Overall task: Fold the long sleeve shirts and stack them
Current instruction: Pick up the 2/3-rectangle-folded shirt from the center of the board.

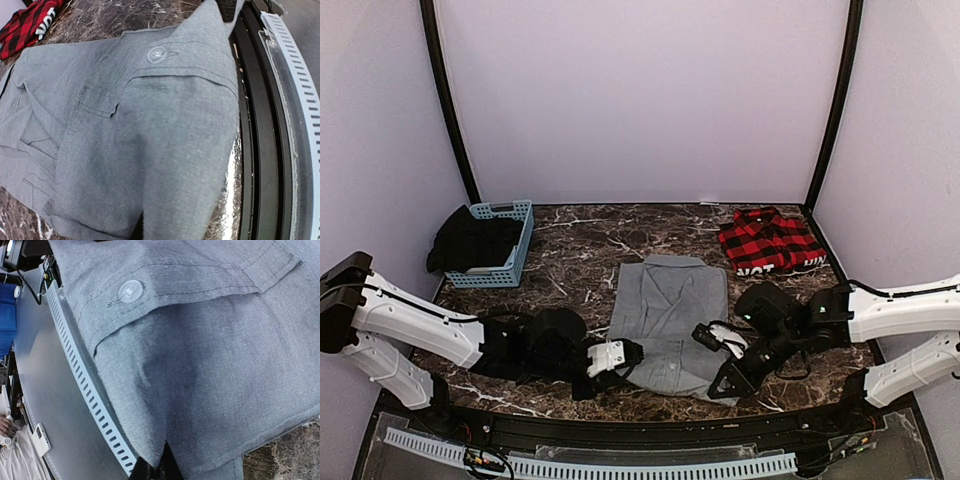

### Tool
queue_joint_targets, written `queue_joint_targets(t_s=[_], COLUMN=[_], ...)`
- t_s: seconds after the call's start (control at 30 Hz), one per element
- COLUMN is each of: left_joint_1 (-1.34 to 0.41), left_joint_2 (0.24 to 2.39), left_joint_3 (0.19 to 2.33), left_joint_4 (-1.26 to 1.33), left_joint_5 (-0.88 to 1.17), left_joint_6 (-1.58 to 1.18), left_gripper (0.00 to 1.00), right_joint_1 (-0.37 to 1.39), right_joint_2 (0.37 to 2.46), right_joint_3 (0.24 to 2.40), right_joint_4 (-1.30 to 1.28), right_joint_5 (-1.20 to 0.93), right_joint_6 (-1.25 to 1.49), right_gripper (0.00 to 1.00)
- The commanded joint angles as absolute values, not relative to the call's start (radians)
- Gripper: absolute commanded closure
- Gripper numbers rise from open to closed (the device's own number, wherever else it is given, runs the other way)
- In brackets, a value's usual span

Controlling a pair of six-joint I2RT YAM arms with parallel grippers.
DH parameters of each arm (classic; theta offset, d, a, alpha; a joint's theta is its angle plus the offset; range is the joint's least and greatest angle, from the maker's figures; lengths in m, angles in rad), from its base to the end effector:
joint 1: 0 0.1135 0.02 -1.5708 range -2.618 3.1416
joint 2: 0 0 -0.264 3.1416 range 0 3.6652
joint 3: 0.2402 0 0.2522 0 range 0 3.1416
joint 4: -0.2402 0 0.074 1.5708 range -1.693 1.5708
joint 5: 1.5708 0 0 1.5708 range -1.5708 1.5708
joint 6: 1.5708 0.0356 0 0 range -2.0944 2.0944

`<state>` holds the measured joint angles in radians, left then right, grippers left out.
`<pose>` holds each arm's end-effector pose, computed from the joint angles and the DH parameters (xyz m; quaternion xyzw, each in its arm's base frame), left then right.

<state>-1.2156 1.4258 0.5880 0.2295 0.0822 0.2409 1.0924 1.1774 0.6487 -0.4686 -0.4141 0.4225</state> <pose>0.0947 -0.2637 0.1703 0.6037 0.6483 -0.2488 0.3916 0.0878 0.2005 0.1960 -0.3635 0.8674 0.3334 0.0656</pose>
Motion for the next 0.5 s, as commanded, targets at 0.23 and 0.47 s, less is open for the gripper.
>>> queue_joint_targets(t_s=[0.23, 0.47], left_joint_1=[-1.184, -1.125], left_joint_2=[1.423, 1.419], left_joint_3=[0.707, 0.779], left_joint_4=[0.030, -0.069], left_joint_5=[0.242, 0.371], left_joint_6=[0.097, -0.009], left_gripper=[1.00, 1.00], right_joint_1=[1.110, 1.243], right_joint_2=[1.160, 1.186], right_joint_3=[0.749, 0.758], right_joint_4=[-0.517, -0.502], right_joint_5=[-0.261, -0.094], right_joint_6=[0.381, 0.394], right_gripper=[0.24, 0.16])
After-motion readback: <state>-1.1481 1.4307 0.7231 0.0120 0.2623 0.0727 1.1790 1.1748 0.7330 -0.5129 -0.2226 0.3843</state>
